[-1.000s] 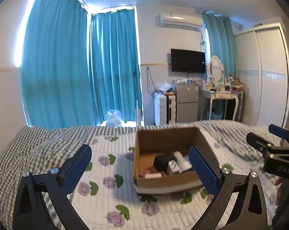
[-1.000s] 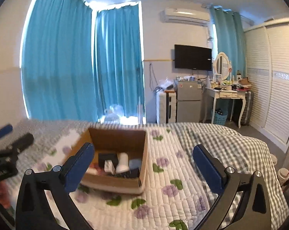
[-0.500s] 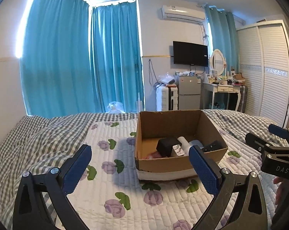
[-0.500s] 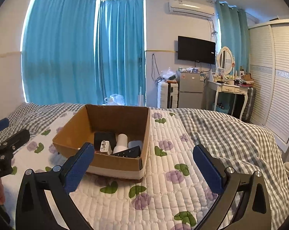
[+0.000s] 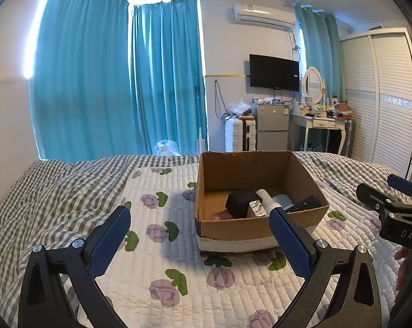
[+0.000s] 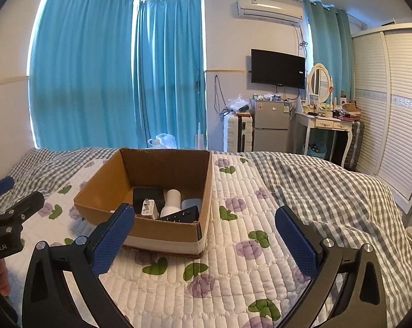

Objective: Organize rigid objects

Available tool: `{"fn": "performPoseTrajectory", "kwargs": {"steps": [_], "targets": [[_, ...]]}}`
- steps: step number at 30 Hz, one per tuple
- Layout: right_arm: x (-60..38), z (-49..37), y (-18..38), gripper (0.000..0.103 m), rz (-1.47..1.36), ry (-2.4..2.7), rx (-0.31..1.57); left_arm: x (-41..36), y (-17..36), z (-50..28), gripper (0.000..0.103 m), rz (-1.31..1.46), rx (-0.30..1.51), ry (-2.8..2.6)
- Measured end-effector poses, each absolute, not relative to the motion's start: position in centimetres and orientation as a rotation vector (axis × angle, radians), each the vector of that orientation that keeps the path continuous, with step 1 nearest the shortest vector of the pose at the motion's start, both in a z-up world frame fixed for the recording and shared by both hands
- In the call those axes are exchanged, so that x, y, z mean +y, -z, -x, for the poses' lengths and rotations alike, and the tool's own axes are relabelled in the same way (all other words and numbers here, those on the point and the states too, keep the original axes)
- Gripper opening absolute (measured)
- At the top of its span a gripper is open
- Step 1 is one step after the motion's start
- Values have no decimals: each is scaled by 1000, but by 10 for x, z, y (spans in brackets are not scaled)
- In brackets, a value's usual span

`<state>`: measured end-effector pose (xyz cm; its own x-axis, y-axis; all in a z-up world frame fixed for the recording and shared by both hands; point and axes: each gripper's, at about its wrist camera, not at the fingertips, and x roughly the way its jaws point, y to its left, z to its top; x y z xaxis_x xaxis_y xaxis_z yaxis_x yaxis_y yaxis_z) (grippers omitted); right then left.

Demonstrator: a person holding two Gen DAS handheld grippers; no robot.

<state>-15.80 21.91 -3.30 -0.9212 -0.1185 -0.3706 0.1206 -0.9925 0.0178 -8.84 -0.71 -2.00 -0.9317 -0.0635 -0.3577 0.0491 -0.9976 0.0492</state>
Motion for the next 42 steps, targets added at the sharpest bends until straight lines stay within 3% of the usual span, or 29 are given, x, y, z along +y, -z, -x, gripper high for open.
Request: {"fn": "performPoseTrajectory", "kwargs": {"steps": [42], "targets": [[215,162,41,103,-617,2964,39,-7,25,91,103,-600,-60,3029]]}}
